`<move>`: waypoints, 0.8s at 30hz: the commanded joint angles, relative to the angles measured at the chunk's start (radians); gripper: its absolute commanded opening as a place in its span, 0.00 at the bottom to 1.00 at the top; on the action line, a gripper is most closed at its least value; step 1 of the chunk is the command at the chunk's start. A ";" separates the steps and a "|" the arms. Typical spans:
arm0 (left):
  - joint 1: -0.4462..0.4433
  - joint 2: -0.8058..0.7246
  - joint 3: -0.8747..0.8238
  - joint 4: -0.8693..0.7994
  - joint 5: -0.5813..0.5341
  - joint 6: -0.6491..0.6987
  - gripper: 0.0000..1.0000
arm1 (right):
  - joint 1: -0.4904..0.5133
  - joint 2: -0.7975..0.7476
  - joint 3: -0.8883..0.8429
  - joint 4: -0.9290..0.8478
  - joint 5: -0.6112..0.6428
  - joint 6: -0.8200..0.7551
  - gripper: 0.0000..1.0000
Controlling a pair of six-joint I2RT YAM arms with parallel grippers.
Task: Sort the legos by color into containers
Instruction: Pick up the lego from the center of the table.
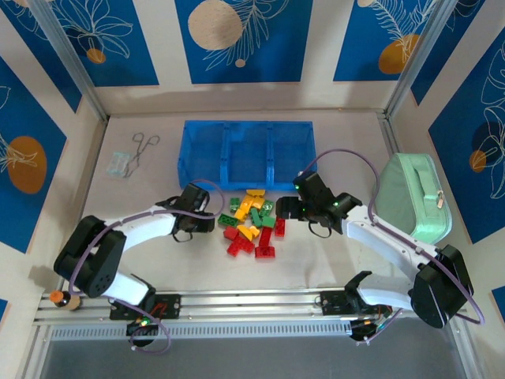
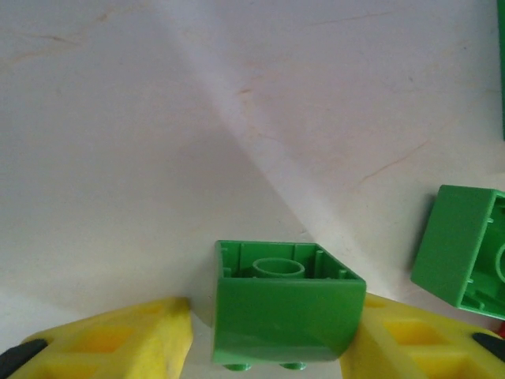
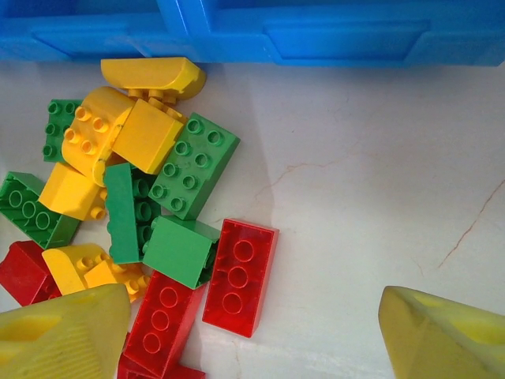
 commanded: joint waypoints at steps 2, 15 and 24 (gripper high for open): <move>-0.035 0.045 0.018 0.079 0.037 0.028 0.46 | 0.005 -0.014 -0.015 0.008 -0.004 0.014 0.82; -0.061 -0.066 0.048 0.003 -0.014 0.044 0.29 | 0.002 -0.015 -0.012 0.012 -0.005 0.009 0.81; -0.061 -0.134 0.143 -0.049 0.001 0.053 0.27 | 0.002 -0.027 -0.025 0.009 -0.009 0.022 0.81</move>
